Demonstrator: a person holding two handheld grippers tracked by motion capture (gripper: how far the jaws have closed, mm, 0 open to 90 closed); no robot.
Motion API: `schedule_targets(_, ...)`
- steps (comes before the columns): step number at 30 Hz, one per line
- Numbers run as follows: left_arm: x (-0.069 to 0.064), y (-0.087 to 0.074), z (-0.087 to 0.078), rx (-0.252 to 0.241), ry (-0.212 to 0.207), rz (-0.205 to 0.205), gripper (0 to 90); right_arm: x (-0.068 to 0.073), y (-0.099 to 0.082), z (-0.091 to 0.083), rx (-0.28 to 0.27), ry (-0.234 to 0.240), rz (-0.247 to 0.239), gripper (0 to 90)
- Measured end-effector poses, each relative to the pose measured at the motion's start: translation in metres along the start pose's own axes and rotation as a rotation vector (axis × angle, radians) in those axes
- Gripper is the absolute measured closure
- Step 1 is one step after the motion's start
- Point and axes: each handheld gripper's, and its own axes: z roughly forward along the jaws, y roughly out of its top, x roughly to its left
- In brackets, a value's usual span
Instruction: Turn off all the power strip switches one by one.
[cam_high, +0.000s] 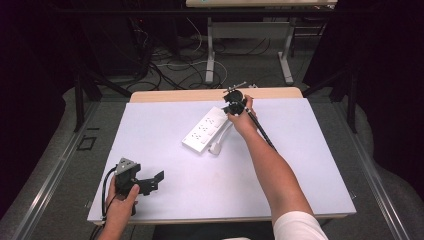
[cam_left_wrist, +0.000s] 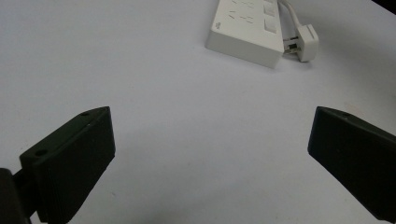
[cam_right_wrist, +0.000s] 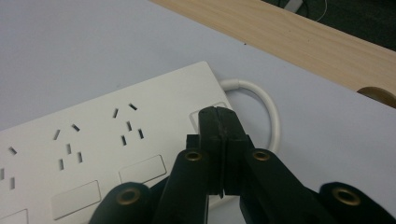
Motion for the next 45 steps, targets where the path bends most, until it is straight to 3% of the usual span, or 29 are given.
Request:
schedule_targets(6,0.000,-0.001,0.000,-0.004,0.001,-0.007,0.7,-0.003,-0.003,0.007,0.006,0.009,0.026,90.0)
schedule_targets(45,-0.001,-0.002,0.002,-0.010,-0.008,-0.006,0.8,0.000,-0.009,0.030,-0.015,-0.018,0.035,90.0)
